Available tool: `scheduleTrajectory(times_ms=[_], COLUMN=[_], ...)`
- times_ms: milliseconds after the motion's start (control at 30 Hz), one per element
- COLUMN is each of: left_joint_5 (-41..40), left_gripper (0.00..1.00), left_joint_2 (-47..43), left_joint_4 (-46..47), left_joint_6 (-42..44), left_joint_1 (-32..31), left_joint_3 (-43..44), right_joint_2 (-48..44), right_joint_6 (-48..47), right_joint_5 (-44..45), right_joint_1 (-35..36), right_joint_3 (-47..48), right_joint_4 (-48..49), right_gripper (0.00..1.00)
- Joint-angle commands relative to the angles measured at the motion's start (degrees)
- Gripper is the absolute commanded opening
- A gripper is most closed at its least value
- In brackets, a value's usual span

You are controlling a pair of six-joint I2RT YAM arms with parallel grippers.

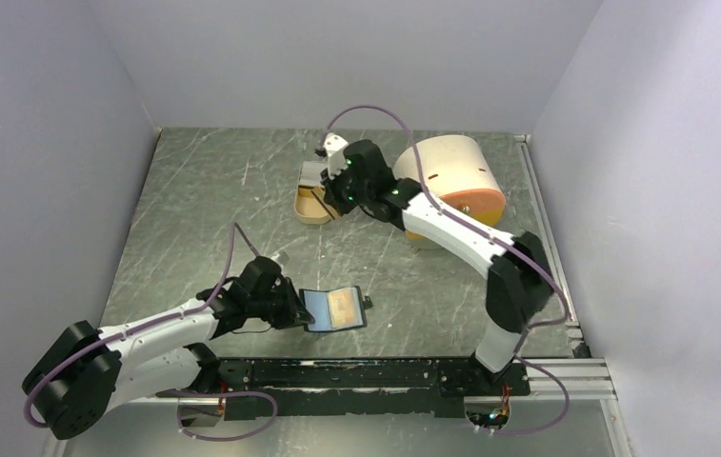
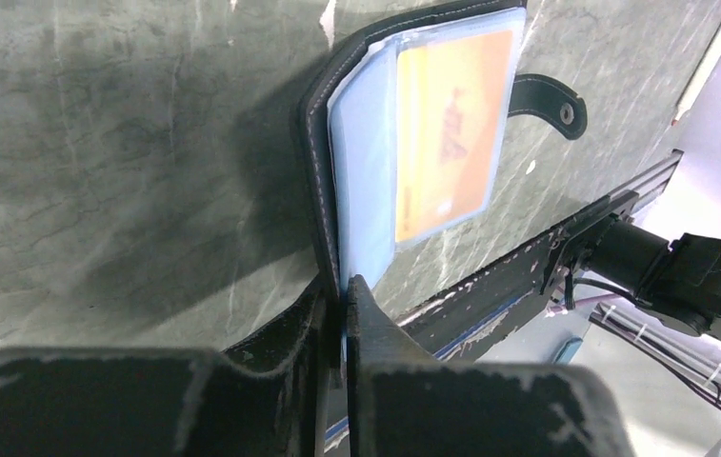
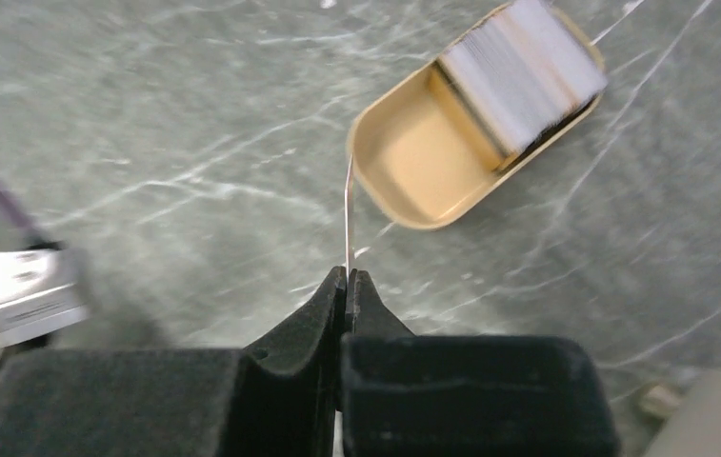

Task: Put the credit cards into the card holder
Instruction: Pick up the credit card from the storage box, then insert the credit card into the card holder.

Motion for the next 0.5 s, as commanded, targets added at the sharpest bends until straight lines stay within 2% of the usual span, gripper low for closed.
scheduleTrajectory(times_ms=[0,167,267,400,467], left_joint_5=[4.0,8.1,10.7,14.3,13.6], left_gripper=[0.11,0.12,0.12,0.13,0.14], left_joint_2=[0.8,2.2,4.7,5.9,6.8], left_joint_4=[6.2,13.0,14.7,23.6,22.8], left_joint_6=[-0.1,0.8,2.3,0.1,-0.2], left_joint_1=[0.4,0.3,0.3,-0.2,-0.2], left_joint_3=[-0.7,-1.0,0.6,-1.9,-2.4], right_joint_2=[-8.2,-16.6,-22.1,-30.2,-33.2], right_joint_6=[19.8,30.5,35.6,44.8,47.5], right_joint_5=[-4.3,-9.2,-8.1,-7.7,-4.9], right_joint_1=[0.6,1.5,2.3,2.7,3.4], right_joint_3=[-8.6,-20.1,-27.0,-39.2,-43.3], right_joint_4=[4.1,7.4,8.0,15.1,15.7], right_gripper=[0.0,0.0,0.0,0.0,0.0])
